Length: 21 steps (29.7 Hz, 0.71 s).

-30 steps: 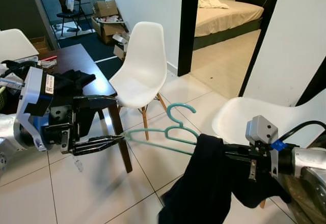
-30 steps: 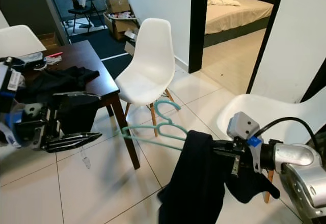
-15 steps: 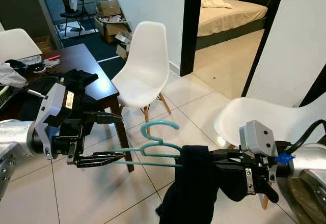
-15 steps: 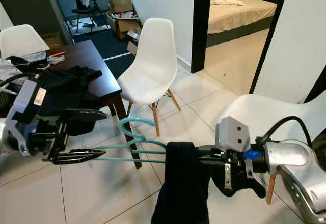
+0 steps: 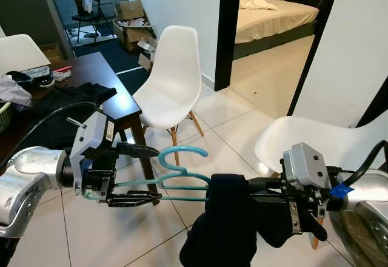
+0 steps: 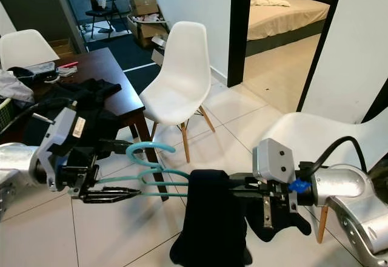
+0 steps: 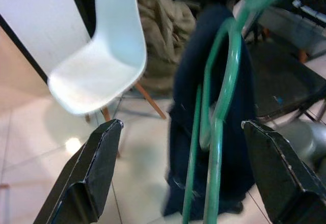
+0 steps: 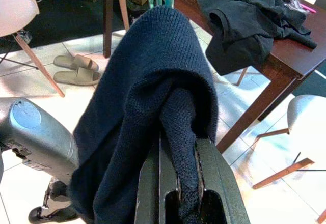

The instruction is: Hang hanger

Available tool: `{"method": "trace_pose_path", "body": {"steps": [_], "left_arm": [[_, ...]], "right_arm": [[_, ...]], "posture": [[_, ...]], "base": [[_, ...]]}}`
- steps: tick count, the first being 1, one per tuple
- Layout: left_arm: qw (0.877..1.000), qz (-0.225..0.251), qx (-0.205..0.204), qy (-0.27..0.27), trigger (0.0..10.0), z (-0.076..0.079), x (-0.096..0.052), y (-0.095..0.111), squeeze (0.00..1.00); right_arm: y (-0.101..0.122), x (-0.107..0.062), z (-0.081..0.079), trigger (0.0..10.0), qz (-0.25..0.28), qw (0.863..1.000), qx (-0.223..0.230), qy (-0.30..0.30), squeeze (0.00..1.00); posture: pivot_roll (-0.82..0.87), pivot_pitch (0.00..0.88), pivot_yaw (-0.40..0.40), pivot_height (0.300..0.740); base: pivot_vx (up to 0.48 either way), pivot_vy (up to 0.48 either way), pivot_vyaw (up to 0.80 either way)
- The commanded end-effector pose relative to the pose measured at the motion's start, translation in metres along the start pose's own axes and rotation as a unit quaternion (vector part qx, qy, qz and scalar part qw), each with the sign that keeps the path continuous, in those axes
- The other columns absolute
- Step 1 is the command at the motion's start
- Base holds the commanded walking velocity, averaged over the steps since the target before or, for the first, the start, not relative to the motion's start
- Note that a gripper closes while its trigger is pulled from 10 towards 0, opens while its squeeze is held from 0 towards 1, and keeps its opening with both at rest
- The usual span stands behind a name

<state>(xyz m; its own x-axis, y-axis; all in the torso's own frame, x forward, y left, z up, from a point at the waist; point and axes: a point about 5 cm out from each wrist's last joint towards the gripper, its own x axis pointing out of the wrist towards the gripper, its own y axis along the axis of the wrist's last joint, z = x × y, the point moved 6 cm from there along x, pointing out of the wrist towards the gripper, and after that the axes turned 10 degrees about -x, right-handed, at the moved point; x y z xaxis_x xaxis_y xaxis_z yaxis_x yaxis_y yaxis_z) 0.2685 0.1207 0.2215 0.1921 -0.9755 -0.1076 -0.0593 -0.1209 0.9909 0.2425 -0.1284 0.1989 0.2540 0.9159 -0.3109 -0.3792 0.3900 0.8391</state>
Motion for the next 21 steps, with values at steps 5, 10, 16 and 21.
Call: {"method": "trace_pose_path", "body": {"steps": [5,10,16,21], "left_arm": [[1.000,-0.001,0.004,0.001,10.0,-0.003,0.011,-0.006,0.00],[1.000,0.012,-0.002,-0.005,0.0,-0.002,0.017,-0.005,0.00],[1.000,0.009,-0.008,-0.016,0.0,0.002,0.017,-0.007,0.00],[0.999,0.016,-0.016,-0.023,0.0,0.005,0.017,-0.006,0.00]], "right_arm": [[0.014,0.009,-0.004,0.0,0.026,0.999,-0.016,0.013,0.00],[0.015,0.010,-0.004,0.0,0.028,0.999,-0.016,0.014,0.00],[0.016,0.010,-0.004,0.0,0.030,0.999,-0.014,0.012,0.00],[0.017,0.011,-0.003,0.0,0.032,0.999,-0.015,0.010,0.00]], "posture": [[-0.03,0.000,0.058,0.740],[-0.04,0.000,0.060,0.740],[-0.03,0.000,0.059,0.740],[-0.03,0.000,0.058,0.740]], "base": [[0.000,0.000,0.00],[0.000,0.000,0.00],[0.000,0.000,0.00],[0.000,0.000,0.00]]}}
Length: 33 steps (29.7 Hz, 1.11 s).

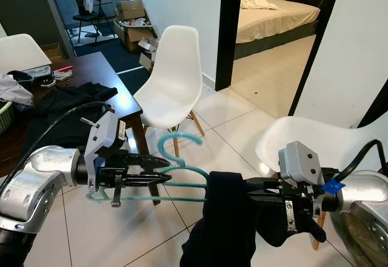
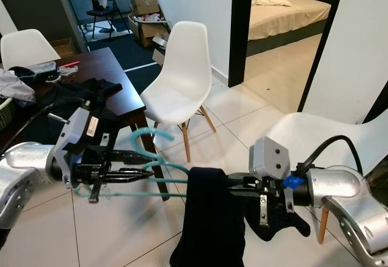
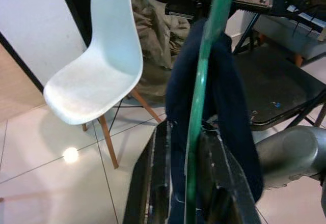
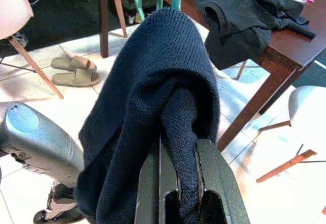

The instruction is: Hang hanger

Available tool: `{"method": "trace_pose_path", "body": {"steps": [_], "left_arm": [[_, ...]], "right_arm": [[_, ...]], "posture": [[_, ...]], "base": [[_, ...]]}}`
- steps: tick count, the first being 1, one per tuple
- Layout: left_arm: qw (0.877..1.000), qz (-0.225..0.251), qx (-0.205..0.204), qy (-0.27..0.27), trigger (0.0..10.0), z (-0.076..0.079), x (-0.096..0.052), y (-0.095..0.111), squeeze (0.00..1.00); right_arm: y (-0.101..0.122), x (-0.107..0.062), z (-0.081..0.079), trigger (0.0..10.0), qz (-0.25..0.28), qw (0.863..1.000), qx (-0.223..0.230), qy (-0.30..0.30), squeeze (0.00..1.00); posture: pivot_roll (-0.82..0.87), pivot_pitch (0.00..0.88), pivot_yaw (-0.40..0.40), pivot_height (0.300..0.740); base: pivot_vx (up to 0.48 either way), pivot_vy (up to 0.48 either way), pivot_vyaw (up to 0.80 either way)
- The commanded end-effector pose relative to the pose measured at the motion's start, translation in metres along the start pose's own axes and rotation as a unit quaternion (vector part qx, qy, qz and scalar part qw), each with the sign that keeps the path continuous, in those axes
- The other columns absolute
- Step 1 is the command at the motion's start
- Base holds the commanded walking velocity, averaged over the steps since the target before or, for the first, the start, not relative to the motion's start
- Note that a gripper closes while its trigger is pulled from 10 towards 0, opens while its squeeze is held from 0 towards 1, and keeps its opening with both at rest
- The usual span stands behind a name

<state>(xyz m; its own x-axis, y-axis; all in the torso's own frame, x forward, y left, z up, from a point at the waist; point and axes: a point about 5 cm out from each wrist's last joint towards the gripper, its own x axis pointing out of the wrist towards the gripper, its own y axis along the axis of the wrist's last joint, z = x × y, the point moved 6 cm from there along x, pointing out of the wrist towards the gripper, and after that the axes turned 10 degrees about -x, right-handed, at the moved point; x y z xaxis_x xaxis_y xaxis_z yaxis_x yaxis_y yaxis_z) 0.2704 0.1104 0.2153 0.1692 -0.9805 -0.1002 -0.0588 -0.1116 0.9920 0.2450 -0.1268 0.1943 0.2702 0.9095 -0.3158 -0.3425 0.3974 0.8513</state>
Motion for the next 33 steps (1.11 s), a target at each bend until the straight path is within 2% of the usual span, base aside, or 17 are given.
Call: {"method": "trace_pose_path", "body": {"steps": [1,4,10,17,18,22,23,25,26,28,29,33], "left_arm": [[1.000,0.015,-0.018,-0.014,0.0,0.006,0.007,-0.002,0.00],[0.999,0.025,-0.027,-0.024,0.0,0.011,0.012,-0.003,0.00],[0.999,0.026,-0.027,-0.025,0.0,0.012,0.012,-0.003,0.00],[0.997,0.040,-0.049,-0.050,0.0,0.025,0.023,-0.006,0.00],[0.996,0.045,-0.055,-0.045,5.1,0.023,0.024,-0.005,0.24],[0.996,0.048,-0.059,-0.040,5.1,0.021,0.025,-0.004,0.24],[0.996,0.048,-0.062,-0.041,10.0,0.022,0.026,-0.004,1.00],[0.997,0.044,-0.052,-0.029,10.0,0.019,0.029,-0.005,1.00],[0.998,0.043,-0.047,-0.022,10.0,0.017,0.030,-0.006,0.64],[0.998,0.033,-0.047,-0.026,10.0,0.017,0.031,-0.009,0.64],[0.998,0.032,-0.049,-0.027,10.0,0.018,0.031,-0.010,0.00],[0.997,0.032,-0.055,-0.034,10.0,0.020,0.032,-0.010,0.00]], "right_arm": [[0.022,0.007,-0.002,0.0,0.040,0.999,-0.035,0.013,0.00],[0.022,0.007,0.002,0.0,0.041,0.998,-0.037,0.001,0.00],[0.022,0.007,0.002,0.0,0.041,0.998,-0.037,0.001,0.00],[0.023,0.008,0.004,0.0,0.044,0.998,-0.038,-0.005,0.00],[0.024,0.008,0.004,0.0,0.043,0.998,-0.039,-0.006,0.00],[0.024,0.008,0.005,0.0,0.043,0.998,-0.040,-0.006,0.00],[0.024,0.008,0.005,0.0,0.043,0.998,-0.040,-0.006,0.00],[0.025,0.008,0.005,0.0,0.045,0.998,-0.041,-0.006,0.00],[0.025,0.008,0.005,0.0,0.046,0.998,-0.042,-0.006,0.00],[0.026,0.009,0.005,0.0,0.047,0.998,-0.043,-0.007,0.00],[0.026,0.009,0.006,0.0,0.047,0.998,-0.043,-0.007,0.00],[0.027,0.008,0.006,0.0,0.048,0.998,-0.044,-0.008,0.00]], "posture": [[-0.03,0.000,0.057,0.740],[-0.03,0.000,0.057,0.740],[-0.03,0.000,0.057,0.740],[-0.03,0.000,0.057,0.740],[-0.03,0.000,0.057,0.740],[-0.03,0.000,0.057,0.740],[-0.03,0.000,0.057,0.740],[-0.03,0.000,0.058,0.740],[-0.03,0.000,0.057,0.740],[-0.03,0.000,0.057,0.740],[-0.03,0.000,0.059,0.740],[-0.03,0.000,0.059,0.740]], "base": [[0.000,0.000,0.00],[0.000,0.000,0.00],[0.000,0.000,0.00],[0.000,0.000,0.00],[0.000,0.000,0.00],[0.000,0.000,0.00],[0.000,0.000,0.00],[0.000,0.000,0.00],[0.000,0.000,0.00],[0.000,0.000,0.00],[0.000,0.000,0.00],[0.000,0.000,0.00]]}}
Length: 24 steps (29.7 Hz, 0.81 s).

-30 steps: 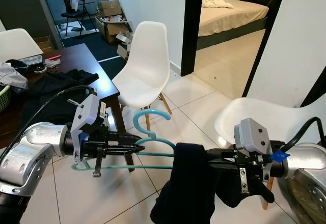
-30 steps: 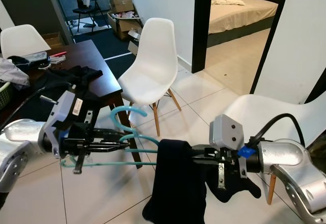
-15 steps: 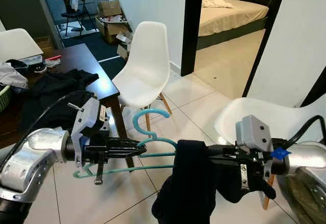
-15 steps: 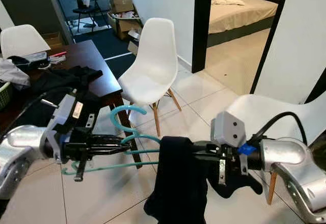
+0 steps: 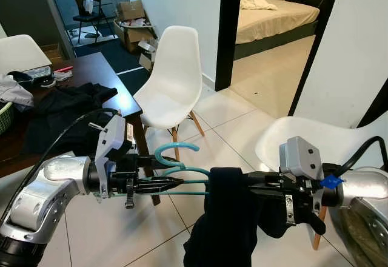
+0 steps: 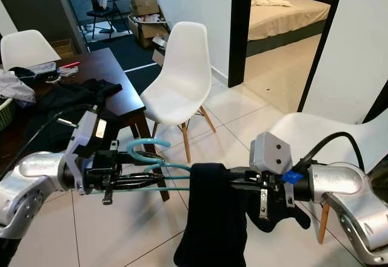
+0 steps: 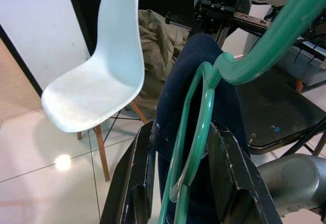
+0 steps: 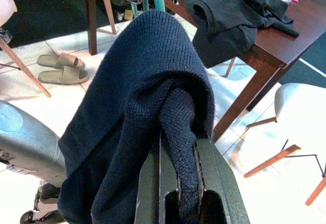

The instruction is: Hang hanger

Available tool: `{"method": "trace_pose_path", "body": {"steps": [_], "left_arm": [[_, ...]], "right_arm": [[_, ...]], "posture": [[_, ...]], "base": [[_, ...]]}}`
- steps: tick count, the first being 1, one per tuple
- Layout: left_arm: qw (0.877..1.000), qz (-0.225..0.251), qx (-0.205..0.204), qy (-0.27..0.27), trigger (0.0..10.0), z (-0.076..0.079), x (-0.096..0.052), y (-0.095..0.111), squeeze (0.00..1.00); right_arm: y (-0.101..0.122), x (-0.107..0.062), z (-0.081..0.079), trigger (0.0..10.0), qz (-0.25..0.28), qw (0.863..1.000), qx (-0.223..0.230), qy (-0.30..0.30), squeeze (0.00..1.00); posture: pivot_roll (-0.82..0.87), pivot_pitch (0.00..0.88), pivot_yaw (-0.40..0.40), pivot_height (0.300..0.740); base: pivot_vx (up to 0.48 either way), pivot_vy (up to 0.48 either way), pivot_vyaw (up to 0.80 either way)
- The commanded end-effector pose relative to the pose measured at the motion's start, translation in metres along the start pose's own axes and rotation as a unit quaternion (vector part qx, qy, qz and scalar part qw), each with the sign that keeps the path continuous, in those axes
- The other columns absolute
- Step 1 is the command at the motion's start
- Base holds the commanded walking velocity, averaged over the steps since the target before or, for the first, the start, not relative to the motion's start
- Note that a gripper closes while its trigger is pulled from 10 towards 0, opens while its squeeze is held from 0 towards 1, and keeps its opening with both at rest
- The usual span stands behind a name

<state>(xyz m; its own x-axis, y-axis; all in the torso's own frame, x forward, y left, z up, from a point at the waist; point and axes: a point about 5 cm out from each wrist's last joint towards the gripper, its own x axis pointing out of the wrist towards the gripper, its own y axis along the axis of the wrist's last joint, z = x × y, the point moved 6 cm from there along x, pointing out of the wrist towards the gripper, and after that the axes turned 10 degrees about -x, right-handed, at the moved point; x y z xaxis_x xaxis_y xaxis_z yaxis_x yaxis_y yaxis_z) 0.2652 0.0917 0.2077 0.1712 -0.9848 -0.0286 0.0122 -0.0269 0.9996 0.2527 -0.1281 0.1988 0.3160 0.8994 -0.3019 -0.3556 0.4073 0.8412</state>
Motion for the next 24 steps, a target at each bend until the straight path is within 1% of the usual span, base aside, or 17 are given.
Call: {"method": "trace_pose_path", "body": {"steps": [1,3,4,7,18,19,21,24], "left_arm": [[0.999,-0.005,-0.015,-0.035,10.0,0.010,0.013,-0.007,0.00],[0.999,-0.005,-0.015,-0.035,10.0,0.010,0.013,-0.007,0.00],[0.999,-0.007,-0.018,-0.038,0.0,0.012,0.013,-0.008,0.00],[0.998,-0.016,-0.028,-0.048,0.0,0.016,0.012,-0.011,0.00],[0.997,-0.033,-0.043,-0.061,0.0,0.021,0.010,-0.020,0.00],[0.997,-0.033,-0.043,-0.061,0.0,0.021,0.010,-0.020,0.00],[0.998,-0.024,-0.040,-0.045,0.0,0.017,0.013,-0.021,0.00],[0.998,-0.018,-0.038,-0.035,0.0,0.014,0.015,-0.021,0.00]], "right_arm": [[0.026,0.009,-0.003,0.0,0.053,0.998,-0.034,0.015,0.00],[0.026,0.009,-0.003,0.0,0.053,0.998,-0.034,0.015,0.00],[0.027,0.008,-0.003,0.0,0.053,0.998,-0.035,0.014,0.00],[0.028,0.008,-0.002,0.0,0.056,0.998,-0.037,0.013,0.00],[0.032,0.009,-0.002,0.0,0.064,0.997,-0.040,0.007,0.00],[0.032,0.009,-0.002,0.0,0.064,0.997,-0.040,0.007,0.00],[0.032,0.013,0.004,0.0,0.070,0.997,-0.041,-0.012,0.00],[0.031,0.015,0.006,0.0,0.072,0.996,-0.039,-0.019,0.00]], "posture": [[-0.03,0.000,0.059,0.740],[-0.03,0.000,0.059,0.740],[-0.03,0.000,0.059,0.740],[-0.04,0.000,0.062,0.740],[-0.04,0.000,0.066,0.740],[-0.04,0.000,0.066,0.740],[-0.04,0.000,0.067,0.740],[-0.04,0.000,0.067,0.740]], "base": [[0.000,0.000,0.00],[0.000,0.000,0.00],[0.000,0.000,0.00],[0.000,0.000,0.00],[0.000,0.000,0.00],[0.000,0.000,0.00],[0.000,0.000,0.00],[0.000,0.000,0.00]]}}
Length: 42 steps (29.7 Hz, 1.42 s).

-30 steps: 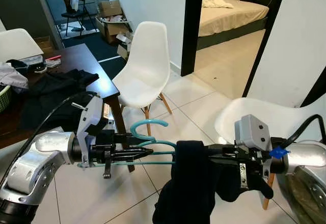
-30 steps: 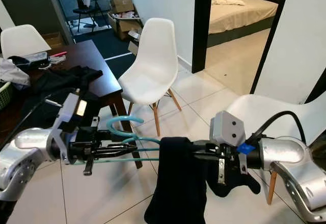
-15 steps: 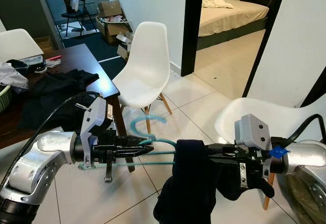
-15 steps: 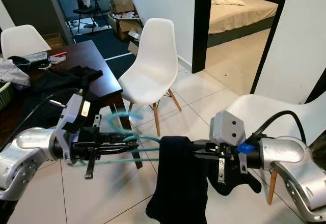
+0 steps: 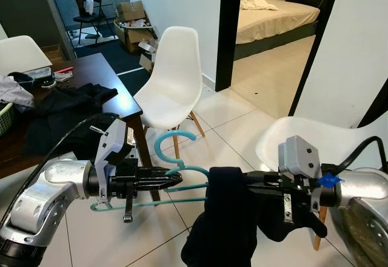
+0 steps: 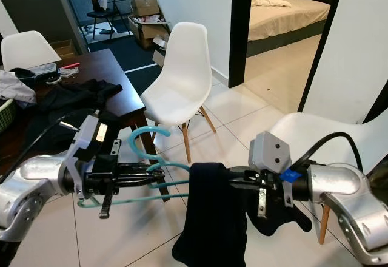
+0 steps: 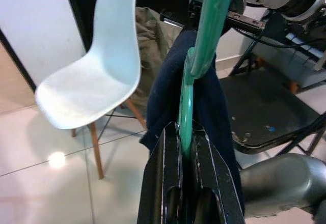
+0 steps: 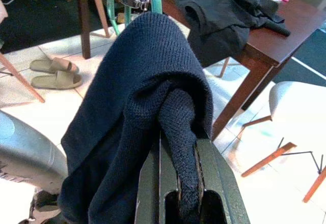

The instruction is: Hang hanger

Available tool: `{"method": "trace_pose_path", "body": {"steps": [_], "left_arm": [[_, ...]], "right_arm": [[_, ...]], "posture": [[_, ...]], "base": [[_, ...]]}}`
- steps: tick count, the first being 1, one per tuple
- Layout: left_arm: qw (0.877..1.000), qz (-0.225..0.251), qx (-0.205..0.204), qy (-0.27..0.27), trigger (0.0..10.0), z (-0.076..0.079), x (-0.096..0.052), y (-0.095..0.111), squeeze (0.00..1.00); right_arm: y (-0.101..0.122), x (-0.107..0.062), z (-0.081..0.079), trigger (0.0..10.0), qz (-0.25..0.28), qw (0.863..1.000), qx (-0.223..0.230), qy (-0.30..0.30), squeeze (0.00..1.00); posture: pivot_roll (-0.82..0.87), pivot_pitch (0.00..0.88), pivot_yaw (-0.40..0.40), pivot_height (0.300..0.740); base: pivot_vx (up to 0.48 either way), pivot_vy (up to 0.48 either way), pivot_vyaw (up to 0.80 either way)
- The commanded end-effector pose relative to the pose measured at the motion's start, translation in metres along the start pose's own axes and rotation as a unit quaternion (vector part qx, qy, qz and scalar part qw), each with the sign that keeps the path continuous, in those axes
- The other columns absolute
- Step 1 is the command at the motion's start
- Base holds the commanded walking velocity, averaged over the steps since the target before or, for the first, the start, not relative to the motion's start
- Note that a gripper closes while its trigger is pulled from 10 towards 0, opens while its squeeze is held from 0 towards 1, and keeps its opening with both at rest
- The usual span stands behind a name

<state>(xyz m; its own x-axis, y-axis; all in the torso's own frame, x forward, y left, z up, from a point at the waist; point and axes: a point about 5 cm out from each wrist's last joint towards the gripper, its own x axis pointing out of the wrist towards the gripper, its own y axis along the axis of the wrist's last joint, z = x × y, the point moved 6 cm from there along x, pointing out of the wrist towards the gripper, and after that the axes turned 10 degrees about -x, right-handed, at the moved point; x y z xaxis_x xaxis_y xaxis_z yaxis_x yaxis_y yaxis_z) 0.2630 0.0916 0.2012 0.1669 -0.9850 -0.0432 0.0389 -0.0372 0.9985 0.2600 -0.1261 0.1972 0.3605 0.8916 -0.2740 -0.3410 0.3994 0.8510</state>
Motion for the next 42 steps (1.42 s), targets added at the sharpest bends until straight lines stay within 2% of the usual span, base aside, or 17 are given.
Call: {"method": "trace_pose_path", "body": {"steps": [1,2,3,5,6,7,8,14,19,20,25,26,27,36,38,40,42], "left_arm": [[0.999,-0.005,-0.025,-0.024,0.0,0.010,0.017,-0.015,0.00],[0.999,-0.005,-0.025,-0.024,0.0,0.010,0.017,-0.015,0.00],[1.000,0.001,-0.025,-0.014,0.0,0.008,0.019,-0.015,0.00],[1.000,0.005,-0.025,-0.006,0.0,0.007,0.021,-0.016,0.00],[1.000,0.010,-0.025,0.007,0.0,0.004,0.022,-0.017,0.00],[1.000,0.010,-0.025,0.007,0.0,0.004,0.022,-0.017,0.00],[0.999,0.018,-0.024,0.024,0.0,0.001,0.023,-0.017,0.00],[0.994,0.077,-0.024,0.080,0.0,-0.010,0.025,-0.008,0.00],[0.991,0.097,-0.025,0.088,0.0,-0.009,0.028,-0.005,0.00],[0.991,0.099,-0.026,0.086,0.0,-0.008,0.030,-0.006,0.00],[0.991,0.110,-0.027,0.077,0.0,-0.003,0.033,-0.004,0.00],[0.991,0.111,-0.027,0.076,0.0,-0.003,0.034,-0.003,0.00],[0.991,0.112,-0.028,0.074,0.0,-0.002,0.034,-0.003,0.00],[0.991,0.110,-0.030,0.070,0.0,0.000,0.036,-0.004,0.00],[0.991,0.111,-0.030,0.071,0.0,0.000,0.036,-0.004,0.00],[0.990,0.114,-0.030,0.073,0.0,0.000,0.036,-0.004,0.00],[0.990,0.116,-0.030,0.074,0.0,-0.001,0.037,-0.003,0.00]], "right_arm": [[0.032,0.014,0.002,1.4,0.073,0.996,-0.043,-0.001,0.00],[0.032,0.014,0.002,1.4,0.073,0.996,-0.043,-0.001,0.00],[0.032,0.015,0.003,2.9,0.075,0.996,-0.041,-0.005,0.00],[0.032,0.016,0.005,3.0,0.078,0.996,-0.040,-0.008,0.00],[0.032,0.017,0.009,8.2,0.079,0.996,-0.042,-0.017,0.00],[0.032,0.017,0.009,8.2,0.079,0.996,-0.042,-0.017,0.00],[0.031,0.018,0.014,10.0,0.079,0.996,-0.043,-0.027,0.00],[0.029,0.017,0.036,10.0,0.078,0.992,-0.048,-0.082,0.00],[0.030,0.013,0.049,10.0,0.086,0.989,-0.044,-0.115,0.00],[0.033,0.011,0.050,10.0,0.099,0.988,-0.030,-0.113,1.00],[0.038,0.005,0.050,10.0,0.107,0.987,-0.047,-0.108,1.00],[0.037,0.005,0.053,10.0,0.101,0.987,-0.052,-0.115,0.35],[0.036,0.004,0.054,10.0,0.096,0.987,-0.056,-0.117,0.00],[0.033,0.000,0.061,10.0,0.086,0.985,-0.069,-0.132,0.00],[0.033,-0.004,0.070,10.0,0.083,0.981,-0.071,-0.158,0.00],[0.036,-0.019,0.097,10.0,0.084,0.966,-0.076,-0.231,0.00],[0.038,-0.025,0.105,10.0,0.088,0.961,-0.075,-0.252,0.00]], "posture": [[-0.03,0.000,0.064,0.740],[-0.03,0.000,0.064,0.740],[-0.03,0.000,0.063,0.740],[-0.03,0.000,0.059,0.740],[-0.02,0.000,0.056,0.740],[-0.02,0.000,0.056,0.740],[-0.02,0.000,0.053,0.740],[-0.01,0.000,0.047,0.740],[-0.01,0.000,0.046,0.740],[-0.01,0.000,0.045,0.740],[-0.01,0.000,0.043,0.740],[-0.01,0.000,0.046,0.740],[-0.01,0.000,0.046,0.740],[-0.01,0.000,0.046,0.740],[-0.01,0.000,0.049,0.740],[-0.01,0.000,0.051,0.740],[-0.01,0.000,0.051,0.740]], "base": [[0.000,0.000,0.00],[0.000,0.000,0.00],[0.000,0.000,0.00],[0.000,0.000,0.00],[0.000,0.000,0.00],[0.000,0.000,0.00],[0.000,0.000,0.00],[0.000,0.000,0.00],[0.000,0.000,0.00],[0.000,0.000,0.00],[0.000,0.000,0.00],[0.000,0.000,0.00],[0.000,0.000,0.00],[0.000,0.000,0.00],[0.000,0.000,0.00],[0.000,0.000,0.00],[0.000,0.000,0.00]]}}
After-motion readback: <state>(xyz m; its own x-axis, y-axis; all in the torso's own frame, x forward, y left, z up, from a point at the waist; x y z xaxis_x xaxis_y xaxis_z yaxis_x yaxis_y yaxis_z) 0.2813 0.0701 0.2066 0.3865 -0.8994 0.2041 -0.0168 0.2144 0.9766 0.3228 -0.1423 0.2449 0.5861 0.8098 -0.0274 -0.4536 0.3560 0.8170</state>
